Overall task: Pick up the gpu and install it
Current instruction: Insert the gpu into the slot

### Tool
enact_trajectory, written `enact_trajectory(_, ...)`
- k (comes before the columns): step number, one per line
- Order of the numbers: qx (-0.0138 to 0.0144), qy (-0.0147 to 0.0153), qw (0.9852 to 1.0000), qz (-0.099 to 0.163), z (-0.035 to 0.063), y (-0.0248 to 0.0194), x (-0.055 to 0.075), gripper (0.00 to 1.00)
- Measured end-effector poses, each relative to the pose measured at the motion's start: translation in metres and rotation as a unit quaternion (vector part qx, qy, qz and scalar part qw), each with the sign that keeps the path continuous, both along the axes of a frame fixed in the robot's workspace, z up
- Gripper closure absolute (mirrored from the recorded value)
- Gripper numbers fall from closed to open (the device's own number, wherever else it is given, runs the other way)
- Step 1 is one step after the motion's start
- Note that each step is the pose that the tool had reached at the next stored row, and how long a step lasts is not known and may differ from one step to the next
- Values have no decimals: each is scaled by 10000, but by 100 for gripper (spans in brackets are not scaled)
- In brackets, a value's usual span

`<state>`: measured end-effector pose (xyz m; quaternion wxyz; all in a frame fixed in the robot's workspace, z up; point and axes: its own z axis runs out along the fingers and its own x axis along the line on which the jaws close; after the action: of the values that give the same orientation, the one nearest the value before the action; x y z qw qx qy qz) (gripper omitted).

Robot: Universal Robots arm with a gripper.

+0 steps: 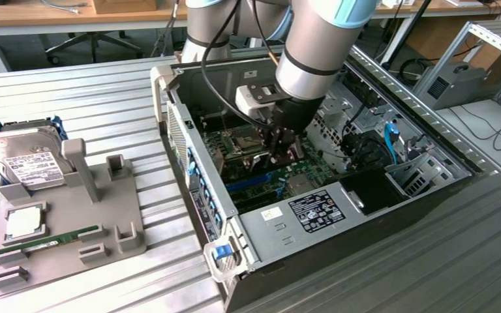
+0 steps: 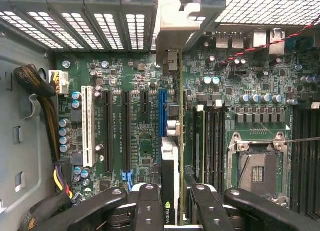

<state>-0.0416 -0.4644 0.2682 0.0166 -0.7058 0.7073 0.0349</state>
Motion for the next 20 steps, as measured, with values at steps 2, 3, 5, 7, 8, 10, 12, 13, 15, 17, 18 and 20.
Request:
enact_trajectory(2,0,0,10000,1,0,-12,-5,73)
enact_trajectory(3,0,0,10000,0,0,-14,-12,73)
enact_trajectory(5,0,0,10000,1,0,-18,-24,73)
enact_trajectory(7,0,0,10000,1,0,-25,-31,73)
enact_trajectory(8,0,0,10000,1,0,-32,-33,73)
enact_trajectory(10,0,0,10000,1,0,-40,-37,73)
enact_trajectory(12,0,0,10000,0,0,-42,-46,73)
enact_trajectory(13,0,-1,10000,0,0,-43,-52,73)
enact_trajectory(15,0,-1,10000,1,0,-44,-62,73)
enact_trajectory(17,0,-1,10000,1,0,-44,-65,73)
enact_trajectory(18,0,-1,10000,0,0,-44,-76,73)
enact_trajectory(20,0,-1,10000,1,0,-52,-83,73)
